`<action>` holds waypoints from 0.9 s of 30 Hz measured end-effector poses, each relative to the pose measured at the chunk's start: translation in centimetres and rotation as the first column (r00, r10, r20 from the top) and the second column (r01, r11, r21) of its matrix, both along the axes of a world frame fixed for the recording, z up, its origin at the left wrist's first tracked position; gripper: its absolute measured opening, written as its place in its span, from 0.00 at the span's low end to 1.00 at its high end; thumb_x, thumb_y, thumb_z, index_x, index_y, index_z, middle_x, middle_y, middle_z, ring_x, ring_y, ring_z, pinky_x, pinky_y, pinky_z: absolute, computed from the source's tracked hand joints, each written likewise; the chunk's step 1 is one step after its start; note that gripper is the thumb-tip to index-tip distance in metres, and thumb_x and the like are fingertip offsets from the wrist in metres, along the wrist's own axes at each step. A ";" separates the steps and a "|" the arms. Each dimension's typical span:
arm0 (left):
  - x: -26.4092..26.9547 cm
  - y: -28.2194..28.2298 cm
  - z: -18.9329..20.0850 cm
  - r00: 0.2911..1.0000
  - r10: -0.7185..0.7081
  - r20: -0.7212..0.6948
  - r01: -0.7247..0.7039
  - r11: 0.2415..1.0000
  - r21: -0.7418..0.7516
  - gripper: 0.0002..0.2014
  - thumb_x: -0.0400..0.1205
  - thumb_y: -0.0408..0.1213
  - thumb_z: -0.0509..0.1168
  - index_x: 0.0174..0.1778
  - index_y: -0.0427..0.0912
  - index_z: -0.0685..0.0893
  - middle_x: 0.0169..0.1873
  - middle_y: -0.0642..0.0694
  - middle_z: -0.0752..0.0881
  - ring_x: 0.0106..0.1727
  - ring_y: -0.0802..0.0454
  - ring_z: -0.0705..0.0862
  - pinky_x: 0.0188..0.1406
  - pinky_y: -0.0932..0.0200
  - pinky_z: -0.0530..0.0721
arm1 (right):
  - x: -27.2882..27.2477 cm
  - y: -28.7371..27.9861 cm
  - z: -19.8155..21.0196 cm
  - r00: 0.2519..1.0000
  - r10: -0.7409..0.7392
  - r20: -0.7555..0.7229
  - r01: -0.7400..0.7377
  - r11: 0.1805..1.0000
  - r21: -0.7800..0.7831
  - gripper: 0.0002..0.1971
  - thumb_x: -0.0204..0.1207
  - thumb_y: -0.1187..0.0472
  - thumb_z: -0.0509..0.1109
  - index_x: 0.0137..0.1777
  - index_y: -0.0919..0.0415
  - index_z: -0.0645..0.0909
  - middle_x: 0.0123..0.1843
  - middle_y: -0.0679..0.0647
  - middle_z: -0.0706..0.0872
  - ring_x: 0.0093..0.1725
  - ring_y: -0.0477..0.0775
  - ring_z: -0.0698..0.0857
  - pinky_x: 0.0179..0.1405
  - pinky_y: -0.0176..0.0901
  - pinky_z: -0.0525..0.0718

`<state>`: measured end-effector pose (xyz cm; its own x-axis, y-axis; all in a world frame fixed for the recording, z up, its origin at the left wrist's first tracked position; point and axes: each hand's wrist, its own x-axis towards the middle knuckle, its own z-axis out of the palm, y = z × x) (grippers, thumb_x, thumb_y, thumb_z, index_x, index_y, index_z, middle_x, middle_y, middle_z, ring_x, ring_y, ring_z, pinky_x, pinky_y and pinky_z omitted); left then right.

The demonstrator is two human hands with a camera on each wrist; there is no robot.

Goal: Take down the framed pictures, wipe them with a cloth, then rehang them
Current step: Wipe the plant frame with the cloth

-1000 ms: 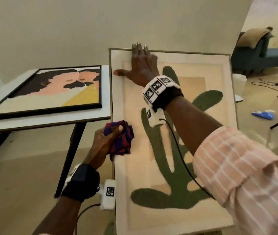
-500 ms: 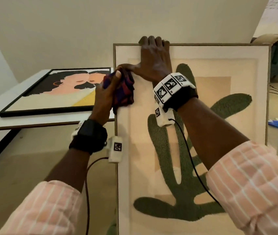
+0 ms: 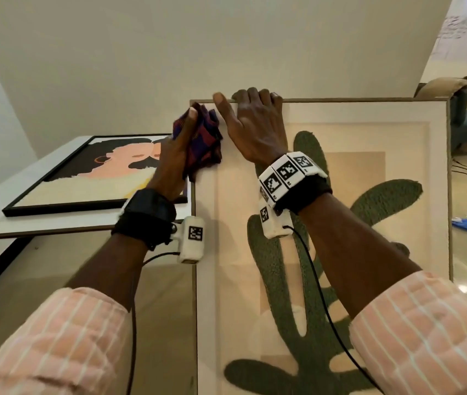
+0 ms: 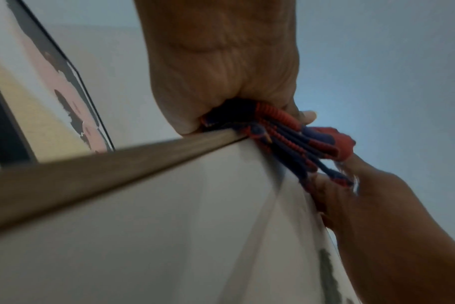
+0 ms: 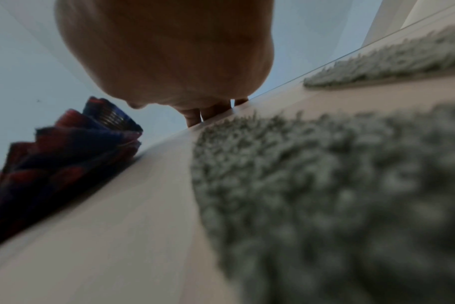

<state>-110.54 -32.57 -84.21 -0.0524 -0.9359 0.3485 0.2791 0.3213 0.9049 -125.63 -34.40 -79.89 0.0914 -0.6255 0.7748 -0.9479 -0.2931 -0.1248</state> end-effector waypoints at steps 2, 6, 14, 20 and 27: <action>-0.5 0.2 -0.6 1.000 -0.007 -0.012 0.007 1.000 0.017 0.24 0.83 0.56 0.62 0.67 0.42 0.83 0.58 0.40 0.89 0.57 0.45 0.88 0.51 0.52 0.89 | -0.4 0.0 -0.2 1.000 0.002 0.015 -0.002 1.000 -0.005 0.34 0.83 0.34 0.42 0.59 0.58 0.81 0.57 0.55 0.84 0.61 0.56 0.77 0.68 0.51 0.64; -0.6 0.8 -4.0 0.998 -0.009 0.062 0.005 0.998 0.060 0.28 0.80 0.56 0.65 0.70 0.40 0.78 0.60 0.37 0.87 0.61 0.39 0.87 0.57 0.43 0.87 | -1.1 -0.1 -0.5 1.000 0.001 0.031 -0.002 1.000 0.024 0.33 0.84 0.34 0.43 0.58 0.58 0.81 0.56 0.55 0.84 0.60 0.57 0.77 0.69 0.51 0.63; -0.1 -2.7 5.5 0.984 0.134 0.117 -0.127 0.990 -0.067 0.26 0.79 0.57 0.69 0.61 0.38 0.86 0.52 0.41 0.90 0.55 0.47 0.90 0.53 0.54 0.89 | -0.1 1.1 0.4 0.998 0.037 0.042 -0.037 0.999 -0.015 0.38 0.78 0.28 0.38 0.54 0.56 0.81 0.54 0.53 0.84 0.58 0.56 0.78 0.67 0.51 0.65; -1.2 -2.7 6.6 0.826 0.357 0.436 -0.297 0.933 -0.203 0.43 0.81 0.72 0.37 0.53 0.41 0.87 0.45 0.42 0.90 0.48 0.46 0.88 0.53 0.52 0.86 | -0.5 1.4 0.9 0.998 -0.011 0.055 0.011 1.000 -0.008 0.40 0.70 0.19 0.50 0.55 0.54 0.83 0.52 0.56 0.86 0.57 0.59 0.80 0.65 0.52 0.69; -1.5 -1.6 7.2 0.959 0.279 0.043 -0.281 0.958 0.062 0.46 0.79 0.74 0.36 0.56 0.39 0.87 0.48 0.38 0.91 0.50 0.42 0.91 0.46 0.49 0.90 | -0.5 0.6 2.3 0.958 0.055 0.281 -0.060 0.998 0.009 0.25 0.85 0.38 0.55 0.52 0.53 0.87 0.52 0.56 0.89 0.59 0.60 0.81 0.62 0.51 0.66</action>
<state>-112.09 -34.21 -77.04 0.2043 -0.9359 0.2871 0.1556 0.3206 0.9343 -126.13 -33.76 -77.61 -0.0921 -0.6394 0.7634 -0.8555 -0.3415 -0.3893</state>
